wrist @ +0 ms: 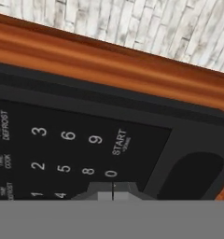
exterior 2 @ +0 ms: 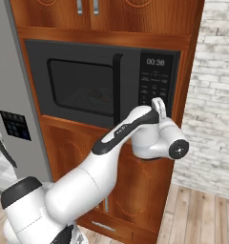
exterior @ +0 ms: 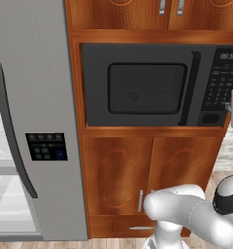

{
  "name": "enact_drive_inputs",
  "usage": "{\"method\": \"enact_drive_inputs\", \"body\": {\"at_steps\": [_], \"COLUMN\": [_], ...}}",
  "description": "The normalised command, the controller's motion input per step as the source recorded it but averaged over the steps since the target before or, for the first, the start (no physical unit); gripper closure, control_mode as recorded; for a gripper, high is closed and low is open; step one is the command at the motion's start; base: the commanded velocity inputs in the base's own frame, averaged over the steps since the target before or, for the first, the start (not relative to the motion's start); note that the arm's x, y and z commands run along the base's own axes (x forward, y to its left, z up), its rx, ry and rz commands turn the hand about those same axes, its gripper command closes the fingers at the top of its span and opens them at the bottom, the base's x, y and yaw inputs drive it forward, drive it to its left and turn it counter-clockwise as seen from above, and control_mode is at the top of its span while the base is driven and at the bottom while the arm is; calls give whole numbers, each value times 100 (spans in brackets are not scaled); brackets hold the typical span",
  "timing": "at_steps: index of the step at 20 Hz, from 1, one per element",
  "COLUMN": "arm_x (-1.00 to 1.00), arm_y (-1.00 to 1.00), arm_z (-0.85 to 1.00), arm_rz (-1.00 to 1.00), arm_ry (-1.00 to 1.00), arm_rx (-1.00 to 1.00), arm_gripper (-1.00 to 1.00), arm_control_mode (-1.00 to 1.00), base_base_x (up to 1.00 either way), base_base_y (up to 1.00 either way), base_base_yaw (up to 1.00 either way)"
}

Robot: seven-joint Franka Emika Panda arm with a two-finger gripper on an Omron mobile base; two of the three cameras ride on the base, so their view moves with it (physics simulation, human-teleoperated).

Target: Place the tupperware containing the shrimp and potato meal in the microwave. Close the microwave door and press the start button to reheat the meal.

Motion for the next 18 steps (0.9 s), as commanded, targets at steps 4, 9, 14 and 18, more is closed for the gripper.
{"method": "enact_drive_inputs", "body": {"at_steps": [4,9,14,18], "arm_x": [26,27,27,31], "arm_y": [-11,-12,-9,-4], "arm_z": [-14,-12,-12,-9], "arm_rz": [0,0,0,0], "arm_ry": [0,-1,-2,-3], "arm_rx": [1,1,0,0], "arm_gripper": [100,100,100,100], "arm_control_mode": [-100,-100,-100,-100], "base_base_x": [0,0,0,0], "base_base_y": [0,0,0,0], "base_base_yaw": [0,0,0,0]}}
